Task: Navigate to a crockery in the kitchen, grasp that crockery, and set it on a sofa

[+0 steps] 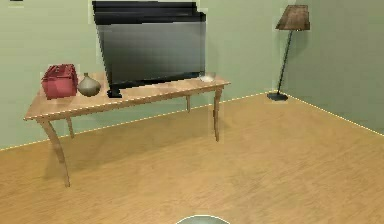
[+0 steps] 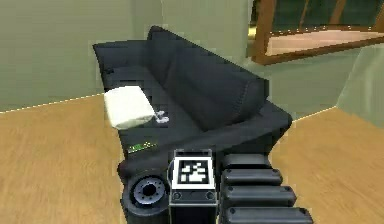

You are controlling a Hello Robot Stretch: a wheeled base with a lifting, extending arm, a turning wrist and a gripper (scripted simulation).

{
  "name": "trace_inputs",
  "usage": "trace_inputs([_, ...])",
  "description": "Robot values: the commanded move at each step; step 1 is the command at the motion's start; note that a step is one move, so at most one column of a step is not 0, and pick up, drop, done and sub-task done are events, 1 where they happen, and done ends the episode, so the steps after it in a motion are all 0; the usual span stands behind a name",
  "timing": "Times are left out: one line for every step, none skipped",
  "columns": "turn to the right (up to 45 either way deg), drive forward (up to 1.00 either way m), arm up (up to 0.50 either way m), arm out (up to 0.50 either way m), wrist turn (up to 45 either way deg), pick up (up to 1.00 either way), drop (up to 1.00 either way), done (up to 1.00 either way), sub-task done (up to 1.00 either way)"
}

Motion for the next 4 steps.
trace_inputs([-18.0, 0.00, 0.00, 0.00, 0.0, 0.00, 0.00, 0.00, 0.00])
trace_inputs([0.0, 0.15, 0.00, 0.00, 0.0, 0.00, 0.00, 0.00, 0.00])
trace_inputs([36.0, 0.00, 0.00, 0.00, 0.0, 0.00, 0.00, 0.00, 0.00])
trace_inputs([0.0, 0.45, 0.00, 0.00, 0.0, 0.00, 0.00, 0.00, 0.00])
